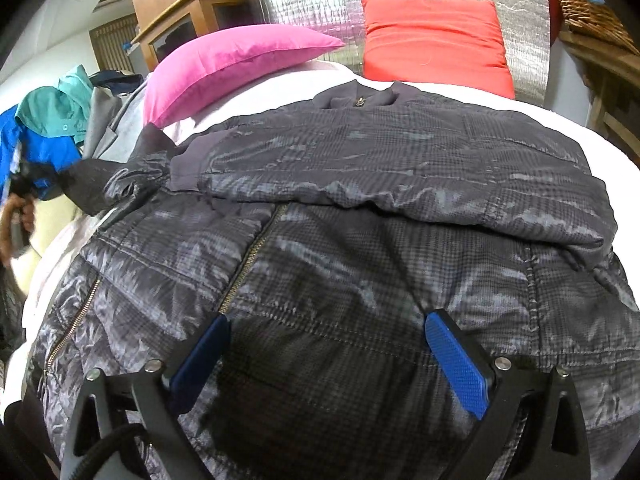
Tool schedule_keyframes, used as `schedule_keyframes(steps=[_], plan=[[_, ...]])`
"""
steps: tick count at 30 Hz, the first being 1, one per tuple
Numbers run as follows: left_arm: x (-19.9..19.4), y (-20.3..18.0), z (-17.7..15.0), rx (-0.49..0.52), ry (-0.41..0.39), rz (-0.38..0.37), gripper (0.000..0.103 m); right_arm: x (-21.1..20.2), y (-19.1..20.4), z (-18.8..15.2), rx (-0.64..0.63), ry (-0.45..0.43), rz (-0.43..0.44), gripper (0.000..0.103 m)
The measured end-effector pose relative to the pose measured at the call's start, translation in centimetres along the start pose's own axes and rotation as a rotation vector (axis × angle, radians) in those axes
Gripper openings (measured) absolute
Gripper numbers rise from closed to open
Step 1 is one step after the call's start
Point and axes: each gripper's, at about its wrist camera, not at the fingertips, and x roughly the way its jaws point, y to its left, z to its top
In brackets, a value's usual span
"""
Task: Fold large clothes
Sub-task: 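Grasp the other sleeve cuff with the left gripper and lift it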
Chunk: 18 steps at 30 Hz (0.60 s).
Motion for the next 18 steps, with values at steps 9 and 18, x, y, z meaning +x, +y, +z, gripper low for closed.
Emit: schedule_keyframes(steps=[9,18], plan=[[-12.9,-19.5,0.8,0.286,-0.199,-0.280,0.009,-0.3,-0.6,0.0,0.031,-0.016,0.040,0.100],[-11.1,-35.0,-8.4,0.462,-0.031,-0.391,0.008,-0.9,-1.9,-0.2,0.093,-0.046,0.114,0.100]])
